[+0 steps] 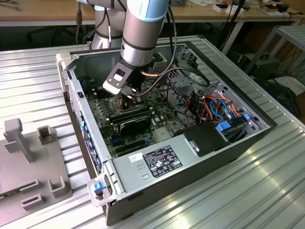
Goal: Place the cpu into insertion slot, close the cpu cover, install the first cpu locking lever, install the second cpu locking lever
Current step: 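Install the second cpu locking lever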
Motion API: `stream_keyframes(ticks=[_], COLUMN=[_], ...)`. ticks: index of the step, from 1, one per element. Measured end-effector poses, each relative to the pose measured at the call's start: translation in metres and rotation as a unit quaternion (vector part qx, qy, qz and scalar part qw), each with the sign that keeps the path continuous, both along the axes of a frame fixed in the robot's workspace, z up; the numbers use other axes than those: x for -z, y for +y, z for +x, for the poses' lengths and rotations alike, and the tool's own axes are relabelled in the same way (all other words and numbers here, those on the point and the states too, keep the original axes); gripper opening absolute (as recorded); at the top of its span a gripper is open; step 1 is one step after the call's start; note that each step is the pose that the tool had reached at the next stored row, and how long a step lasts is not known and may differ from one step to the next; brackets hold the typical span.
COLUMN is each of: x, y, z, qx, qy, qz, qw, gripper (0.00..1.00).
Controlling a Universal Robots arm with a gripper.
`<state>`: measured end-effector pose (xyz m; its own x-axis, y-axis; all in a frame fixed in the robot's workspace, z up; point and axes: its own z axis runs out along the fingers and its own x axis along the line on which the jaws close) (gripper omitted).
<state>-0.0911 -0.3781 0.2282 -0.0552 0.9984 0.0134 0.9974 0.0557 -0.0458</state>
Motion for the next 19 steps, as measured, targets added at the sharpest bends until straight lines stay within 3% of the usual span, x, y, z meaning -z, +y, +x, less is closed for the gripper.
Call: stream_keyframes(ticks=[1, 7, 19], x=[0.0006, 0.003, 0.0135], y=[0.0, 0.0002, 0.0033], z=[-0.001, -0.0015, -0.0022], qx=[0.017, 0.017, 0.017], qy=[0.0, 0.0001, 0.0002], qz=[0.0, 0.0012, 0.012], qw=[0.99986, 0.99986, 0.99978], gripper=[0.11, 0.11, 0.11])
